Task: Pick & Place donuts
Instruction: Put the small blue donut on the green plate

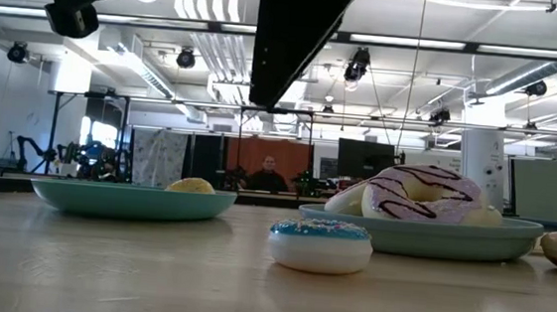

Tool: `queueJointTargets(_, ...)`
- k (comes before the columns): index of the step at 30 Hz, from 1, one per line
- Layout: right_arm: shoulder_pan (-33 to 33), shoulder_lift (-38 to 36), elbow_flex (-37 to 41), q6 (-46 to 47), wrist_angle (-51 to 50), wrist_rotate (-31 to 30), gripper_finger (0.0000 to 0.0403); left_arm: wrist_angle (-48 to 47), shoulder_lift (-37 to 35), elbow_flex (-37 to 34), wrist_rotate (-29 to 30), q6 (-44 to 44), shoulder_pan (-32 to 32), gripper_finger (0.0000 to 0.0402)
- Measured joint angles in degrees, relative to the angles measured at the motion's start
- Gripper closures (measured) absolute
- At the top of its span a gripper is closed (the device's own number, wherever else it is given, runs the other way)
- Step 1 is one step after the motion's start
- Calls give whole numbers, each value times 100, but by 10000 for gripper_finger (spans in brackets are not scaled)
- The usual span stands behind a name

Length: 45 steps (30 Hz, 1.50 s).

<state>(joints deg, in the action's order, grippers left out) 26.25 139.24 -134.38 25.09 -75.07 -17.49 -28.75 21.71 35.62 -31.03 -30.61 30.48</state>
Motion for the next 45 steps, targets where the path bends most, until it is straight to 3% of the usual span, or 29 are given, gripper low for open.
queueJointTargets(2, 97, 0, 28, 271, 1, -303, 222, 0, 0, 0, -2, 0, 0, 282)
queueJointTargets(7, 141, 0, 52, 869, 39, -275, 222, 0, -22, 0, -3, -59, 0, 282)
queueJointTargets(15, 155, -23, 336, 404, 619, -258, 222, 0, -90, 0, -2, -107, 0, 282)
queueJointTargets(24, 106, -742, 2158, 119, 2651, -304, 222, 0, -103, 0, 0, -247, 0, 282)
queueJointTargets(29, 38, -1350, 3037, 147, 2859, -306, 222, -2, -103, 0, 48, -249, 0, 282)
queueJointTargets(36, -121, -2016, 3992, 57, 3181, 575, 222, -12, -103, -20, 352, -242, 0, 282)
queueJointTargets(41, -324, -2007, 4305, -94, 3560, 1372, 222, -13, -103, -28, 413, -227, 0, 282)
queueJointTargets(45, -344, -1873, 4293, -339, 3684, 1634, 215, -18, -103, -28, 411, -230, 0, 282)
